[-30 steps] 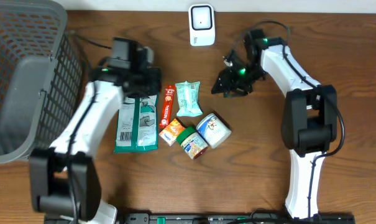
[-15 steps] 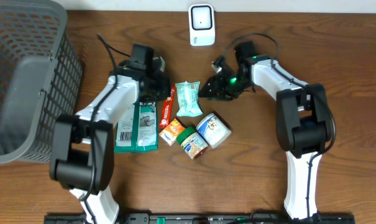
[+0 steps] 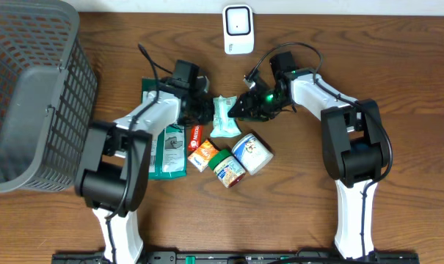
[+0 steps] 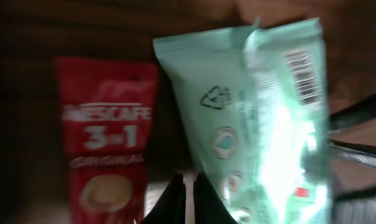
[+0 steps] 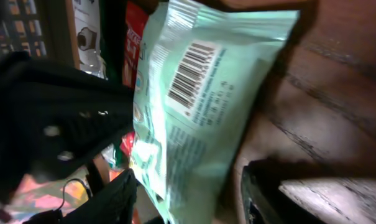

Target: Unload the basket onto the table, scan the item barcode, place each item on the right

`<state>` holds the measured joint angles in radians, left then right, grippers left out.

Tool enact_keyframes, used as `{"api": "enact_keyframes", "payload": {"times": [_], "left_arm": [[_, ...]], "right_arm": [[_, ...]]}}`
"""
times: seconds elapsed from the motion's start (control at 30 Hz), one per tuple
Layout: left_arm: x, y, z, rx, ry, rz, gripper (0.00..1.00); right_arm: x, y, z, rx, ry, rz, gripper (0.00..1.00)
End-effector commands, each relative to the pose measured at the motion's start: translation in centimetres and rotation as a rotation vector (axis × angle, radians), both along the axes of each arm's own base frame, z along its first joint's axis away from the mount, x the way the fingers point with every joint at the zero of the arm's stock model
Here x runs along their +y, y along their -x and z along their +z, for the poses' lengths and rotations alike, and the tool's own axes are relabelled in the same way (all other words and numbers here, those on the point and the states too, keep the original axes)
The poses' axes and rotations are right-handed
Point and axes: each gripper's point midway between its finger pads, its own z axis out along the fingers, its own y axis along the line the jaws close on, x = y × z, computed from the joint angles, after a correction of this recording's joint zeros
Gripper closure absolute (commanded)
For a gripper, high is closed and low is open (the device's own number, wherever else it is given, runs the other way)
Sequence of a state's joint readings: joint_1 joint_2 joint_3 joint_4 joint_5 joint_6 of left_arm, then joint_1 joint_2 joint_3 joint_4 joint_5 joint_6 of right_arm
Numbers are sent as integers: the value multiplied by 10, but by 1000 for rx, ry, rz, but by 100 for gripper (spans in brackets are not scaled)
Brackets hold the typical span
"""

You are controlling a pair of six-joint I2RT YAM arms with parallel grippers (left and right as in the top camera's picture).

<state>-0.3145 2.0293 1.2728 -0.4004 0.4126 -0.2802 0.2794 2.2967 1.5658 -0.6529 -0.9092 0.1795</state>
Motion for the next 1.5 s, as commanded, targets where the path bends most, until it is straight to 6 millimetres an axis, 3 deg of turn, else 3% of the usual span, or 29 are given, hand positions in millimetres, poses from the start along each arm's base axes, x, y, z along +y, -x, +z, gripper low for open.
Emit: {"api": "enact_keyframes", "payload": {"times": [0.0,0.03,0.17,0.37,0.6,0.77,0.9,1.07,1.3,1.47], "left_arm": [[-7,5,-6,0,-8,-28,93],[-9,5,-6,-4,-6,-31,93],[-11,5,-6,-7,-6,-38,93],[-7,-9,4,-58,10,-18,92],[8,-51,61,-248,62,41,88],[33,-64,93,-347,-7,112,88],[38,-66,105,-380,-26,129,88],[42,-65,104,-370,-30,135,88],[57,-69,106,-356,13,160,88],[62,-68,111,-333,103,152,88]], "right_arm": [[-2,8,-19,18,51,1,53],[0,7,-18,8,46,2,56],[1,2,-17,5,38,-13,99],[-17,-17,-3,-23,13,-67,99],[-45,-49,64,-136,-103,-133,99],[-53,-46,112,-226,-92,-137,99],[-53,-31,147,-327,-69,-86,99],[-54,8,175,-479,-7,90,99],[-50,76,184,-667,26,480,99],[-53,106,170,-685,84,690,99]]}}
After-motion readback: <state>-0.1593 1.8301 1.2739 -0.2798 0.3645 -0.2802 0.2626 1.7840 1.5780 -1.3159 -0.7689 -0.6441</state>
